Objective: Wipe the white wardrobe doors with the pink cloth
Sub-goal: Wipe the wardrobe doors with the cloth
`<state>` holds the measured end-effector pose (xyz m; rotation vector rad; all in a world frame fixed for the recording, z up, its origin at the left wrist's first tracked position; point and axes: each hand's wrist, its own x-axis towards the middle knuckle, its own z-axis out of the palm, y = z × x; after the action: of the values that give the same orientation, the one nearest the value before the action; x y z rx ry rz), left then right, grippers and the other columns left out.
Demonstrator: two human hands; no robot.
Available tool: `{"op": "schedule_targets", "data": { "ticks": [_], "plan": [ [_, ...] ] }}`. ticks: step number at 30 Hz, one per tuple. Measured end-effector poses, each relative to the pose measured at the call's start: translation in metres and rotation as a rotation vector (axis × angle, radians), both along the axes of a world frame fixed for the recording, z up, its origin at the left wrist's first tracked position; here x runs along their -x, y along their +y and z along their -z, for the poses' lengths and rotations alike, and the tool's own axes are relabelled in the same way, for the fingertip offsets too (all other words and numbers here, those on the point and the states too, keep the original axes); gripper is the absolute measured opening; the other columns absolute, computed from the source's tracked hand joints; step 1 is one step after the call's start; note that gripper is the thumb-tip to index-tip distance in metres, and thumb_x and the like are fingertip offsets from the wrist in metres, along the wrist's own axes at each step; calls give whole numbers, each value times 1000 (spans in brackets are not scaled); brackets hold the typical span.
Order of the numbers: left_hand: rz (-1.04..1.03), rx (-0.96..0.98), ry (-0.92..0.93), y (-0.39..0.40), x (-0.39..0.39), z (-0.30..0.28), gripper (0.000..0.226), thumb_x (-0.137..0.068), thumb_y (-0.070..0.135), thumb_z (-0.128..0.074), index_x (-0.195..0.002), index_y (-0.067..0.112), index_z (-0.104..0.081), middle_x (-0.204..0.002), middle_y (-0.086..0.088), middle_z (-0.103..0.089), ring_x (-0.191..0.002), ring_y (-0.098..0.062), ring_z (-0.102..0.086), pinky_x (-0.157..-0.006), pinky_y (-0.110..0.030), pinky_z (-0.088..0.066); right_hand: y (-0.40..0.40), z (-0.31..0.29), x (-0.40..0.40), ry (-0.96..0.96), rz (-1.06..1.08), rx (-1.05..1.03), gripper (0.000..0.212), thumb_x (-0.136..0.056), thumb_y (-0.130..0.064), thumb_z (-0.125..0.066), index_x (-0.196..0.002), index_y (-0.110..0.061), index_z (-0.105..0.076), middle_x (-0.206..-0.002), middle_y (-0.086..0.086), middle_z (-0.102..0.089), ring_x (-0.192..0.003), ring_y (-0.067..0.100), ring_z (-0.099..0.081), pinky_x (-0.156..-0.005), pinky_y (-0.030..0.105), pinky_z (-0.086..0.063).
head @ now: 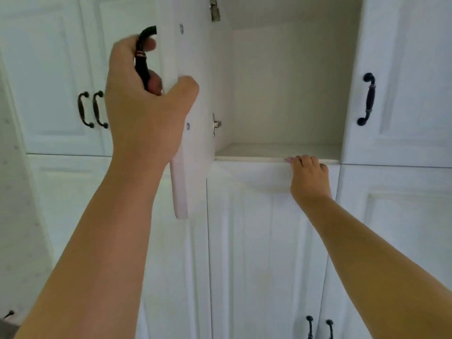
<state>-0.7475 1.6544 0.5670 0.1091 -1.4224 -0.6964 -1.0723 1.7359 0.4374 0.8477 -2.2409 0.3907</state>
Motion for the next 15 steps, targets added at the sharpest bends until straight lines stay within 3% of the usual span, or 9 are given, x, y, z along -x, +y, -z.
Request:
{"op": "schedule_targets", "data": {
  "ticks": [3,7,11,15],
  "plan": [
    [-34,32,24,41,37,2,49,-76,22,-71,-121,21,-53,-72,8,-38,-61,-4,-36,-55,-14,-36,35,-1,15,-47,37,41,76,-81,8,-48,-150,-21,-36,-140,2,-44,-129,24,-39,-111,37,-34],
    [-62,68,27,75,78,4,60,-76,30,-75,-130,16,-51,-73,15,-39,-61,-2,-42,-57,-11,-36,54,-3,17,-81,3,65,75,-82,10,-46,-151,-19,-36,-145,1,-42,-135,23,-36,-108,36,-35],
    [-110,108,-15,102,119,4,72,-79,40,-78,-139,17,-45,-96,7,-57,-72,-6,-47,-67,-15,-45,60,1,19,-70,-42,69,73,-83,11,-45,-150,-17,-37,-148,0,-40,-140,22,-32,-107,35,-36],
    [-151,117,-44,122,160,3,77,-81,41,-79,-143,15,-41,-117,-5,-62,-99,-17,-61,-86,-27,-53,67,3,26,-49,-62,62,71,-84,10,-47,-150,-15,-36,-151,0,-38,-142,22,-30,-106,34,-36]
  ]
}}
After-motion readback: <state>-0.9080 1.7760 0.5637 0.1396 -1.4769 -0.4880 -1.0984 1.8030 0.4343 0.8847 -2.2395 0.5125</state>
